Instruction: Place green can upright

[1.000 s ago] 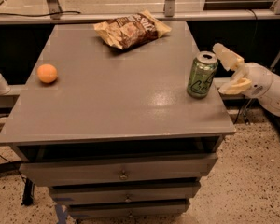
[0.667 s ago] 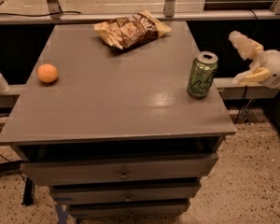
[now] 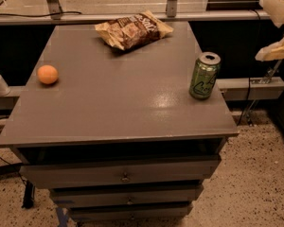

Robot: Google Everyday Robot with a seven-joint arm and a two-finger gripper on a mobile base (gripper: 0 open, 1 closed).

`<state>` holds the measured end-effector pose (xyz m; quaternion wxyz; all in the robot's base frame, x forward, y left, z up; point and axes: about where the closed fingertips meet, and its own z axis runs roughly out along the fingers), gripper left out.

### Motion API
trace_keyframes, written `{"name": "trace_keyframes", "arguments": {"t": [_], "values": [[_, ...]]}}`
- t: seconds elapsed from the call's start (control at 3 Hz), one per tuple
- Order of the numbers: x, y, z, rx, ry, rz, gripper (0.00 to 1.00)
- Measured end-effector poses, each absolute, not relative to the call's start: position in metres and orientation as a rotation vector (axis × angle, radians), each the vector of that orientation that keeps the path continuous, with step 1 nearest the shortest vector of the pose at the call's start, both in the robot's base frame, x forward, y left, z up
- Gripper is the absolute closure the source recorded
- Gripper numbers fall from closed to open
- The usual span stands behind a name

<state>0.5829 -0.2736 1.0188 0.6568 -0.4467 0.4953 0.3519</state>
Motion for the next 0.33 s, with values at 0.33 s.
{"name": "trace_keyframes", "arguments": {"t": [0.33], "values": [[0.5825,-0.2767,1.0246,-1.013,1.121,0.780,0.00]]}}
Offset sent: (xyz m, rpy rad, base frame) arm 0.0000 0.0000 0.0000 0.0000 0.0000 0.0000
